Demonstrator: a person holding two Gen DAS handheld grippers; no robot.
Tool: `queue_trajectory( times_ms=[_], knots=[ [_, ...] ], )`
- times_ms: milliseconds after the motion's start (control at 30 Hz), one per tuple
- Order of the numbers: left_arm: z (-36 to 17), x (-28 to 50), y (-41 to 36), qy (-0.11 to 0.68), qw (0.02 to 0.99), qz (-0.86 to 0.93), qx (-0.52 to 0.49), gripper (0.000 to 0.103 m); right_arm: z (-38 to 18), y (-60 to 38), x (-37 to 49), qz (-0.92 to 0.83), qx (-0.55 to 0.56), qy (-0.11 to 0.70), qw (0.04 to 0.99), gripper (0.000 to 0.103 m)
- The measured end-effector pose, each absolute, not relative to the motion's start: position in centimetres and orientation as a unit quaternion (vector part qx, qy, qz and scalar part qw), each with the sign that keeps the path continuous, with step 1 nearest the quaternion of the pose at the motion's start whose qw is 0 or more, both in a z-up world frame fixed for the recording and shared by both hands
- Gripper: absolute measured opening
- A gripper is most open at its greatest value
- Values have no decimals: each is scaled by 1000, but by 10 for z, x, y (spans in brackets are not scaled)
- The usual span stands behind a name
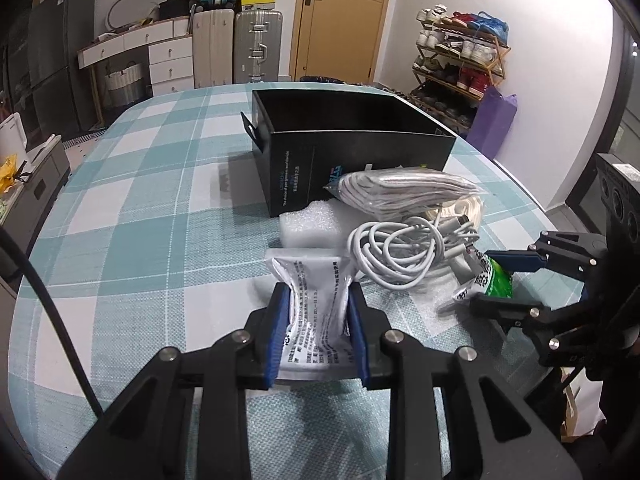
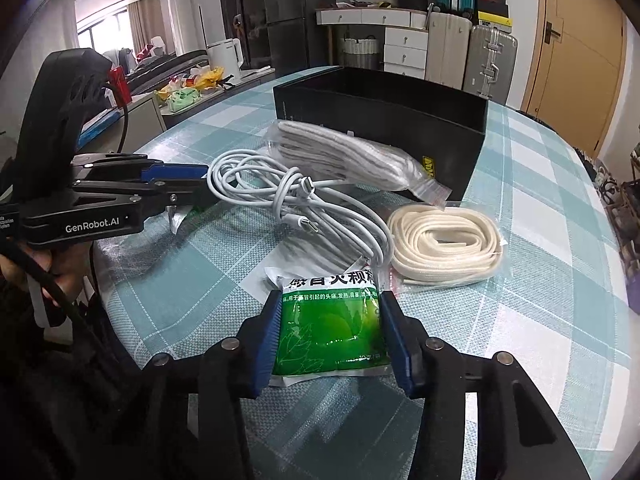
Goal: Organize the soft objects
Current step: 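Grasp the white printed sachet with the left tool while the right grasps the green medicine packet, then lift and carry the white sachet with the left tool while the right carries the green packet toward the box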
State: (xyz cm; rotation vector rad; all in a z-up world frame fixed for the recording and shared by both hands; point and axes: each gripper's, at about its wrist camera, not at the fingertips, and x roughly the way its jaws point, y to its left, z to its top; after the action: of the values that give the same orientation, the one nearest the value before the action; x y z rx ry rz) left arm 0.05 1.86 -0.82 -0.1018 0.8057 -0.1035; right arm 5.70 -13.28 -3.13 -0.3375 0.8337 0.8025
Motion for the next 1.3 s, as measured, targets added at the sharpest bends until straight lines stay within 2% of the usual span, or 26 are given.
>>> queue_trajectory(
  times_ms=[300,800,1300],
  knots=[
    [-5,-2,19,391,917,-56,-49,27,-25,-141,62,353,-140,379,844,47],
    [-1,-6,32,383,920,-41,-66,27,-14,-148,43,404,-144,368,825,47],
    [34,-19,28,345,935,-45,-62,27,4,-155,40,397,-129,337,844,47]
  ],
)
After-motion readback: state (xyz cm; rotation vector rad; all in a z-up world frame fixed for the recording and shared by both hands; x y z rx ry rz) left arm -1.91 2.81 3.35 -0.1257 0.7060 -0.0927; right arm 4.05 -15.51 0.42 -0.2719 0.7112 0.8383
